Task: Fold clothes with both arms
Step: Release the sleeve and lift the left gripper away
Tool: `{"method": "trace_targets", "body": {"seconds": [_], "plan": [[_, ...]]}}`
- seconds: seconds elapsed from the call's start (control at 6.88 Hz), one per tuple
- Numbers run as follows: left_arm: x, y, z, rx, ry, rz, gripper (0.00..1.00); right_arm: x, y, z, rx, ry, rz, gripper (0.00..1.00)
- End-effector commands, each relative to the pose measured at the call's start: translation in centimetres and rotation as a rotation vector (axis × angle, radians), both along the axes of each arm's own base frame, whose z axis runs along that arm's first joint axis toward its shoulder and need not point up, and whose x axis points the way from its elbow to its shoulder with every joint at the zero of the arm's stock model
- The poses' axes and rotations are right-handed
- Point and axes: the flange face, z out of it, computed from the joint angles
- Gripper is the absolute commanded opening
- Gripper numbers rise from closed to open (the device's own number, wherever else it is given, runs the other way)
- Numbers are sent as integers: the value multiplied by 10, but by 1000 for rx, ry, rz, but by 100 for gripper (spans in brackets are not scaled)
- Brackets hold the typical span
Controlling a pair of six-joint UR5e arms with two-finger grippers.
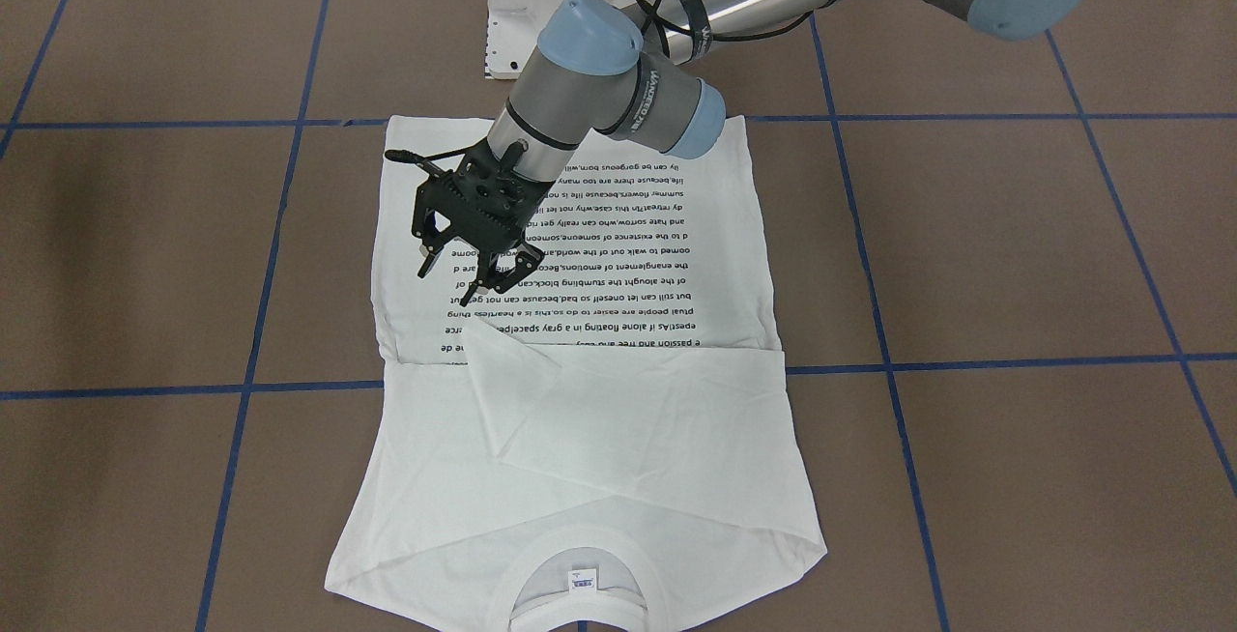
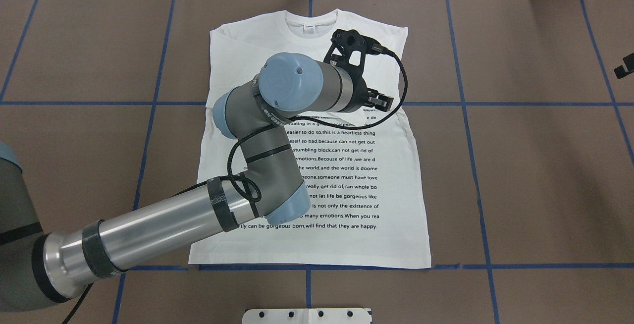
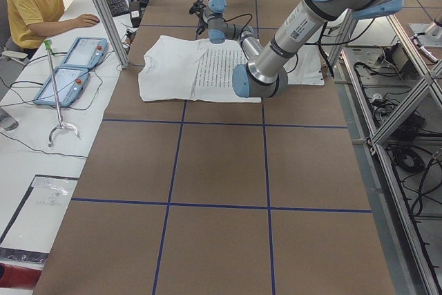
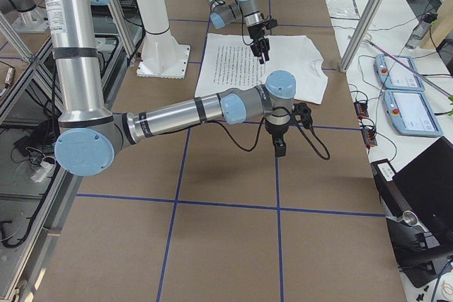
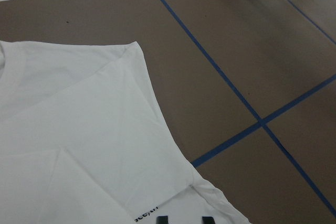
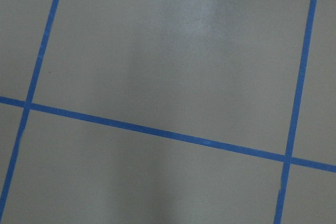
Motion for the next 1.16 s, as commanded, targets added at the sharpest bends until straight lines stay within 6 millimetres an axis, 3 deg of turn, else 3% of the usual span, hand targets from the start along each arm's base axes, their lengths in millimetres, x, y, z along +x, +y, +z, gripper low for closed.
{"method": "trace_targets", "body": {"seconds": [0.0,0.15,0.29,0.44,0.58,0.73,0.87,1.02], "plan": [[-17,-11,3,21,-170,4,100,-4,-4,-18,66,-14,-3,100],[-47,-37,13,22,-253,24,100,-21,-7,-29,144,-32,-31,100],[-93,-56,40,49,-269,50,100,-60,-24,-70,212,-61,-58,100],[-147,-73,78,55,-286,77,100,-102,-21,-93,142,-98,-28,100],[-192,-80,105,57,-345,71,100,-156,-28,-139,156,-89,6,100],[-232,-84,117,145,-412,74,100,-210,-24,-165,153,-70,38,100],[-264,-84,145,191,-457,79,100,-260,-18,-183,170,-40,45,99],[-282,-89,162,230,-478,111,100,-304,-20,-215,157,-4,56,98]]}}
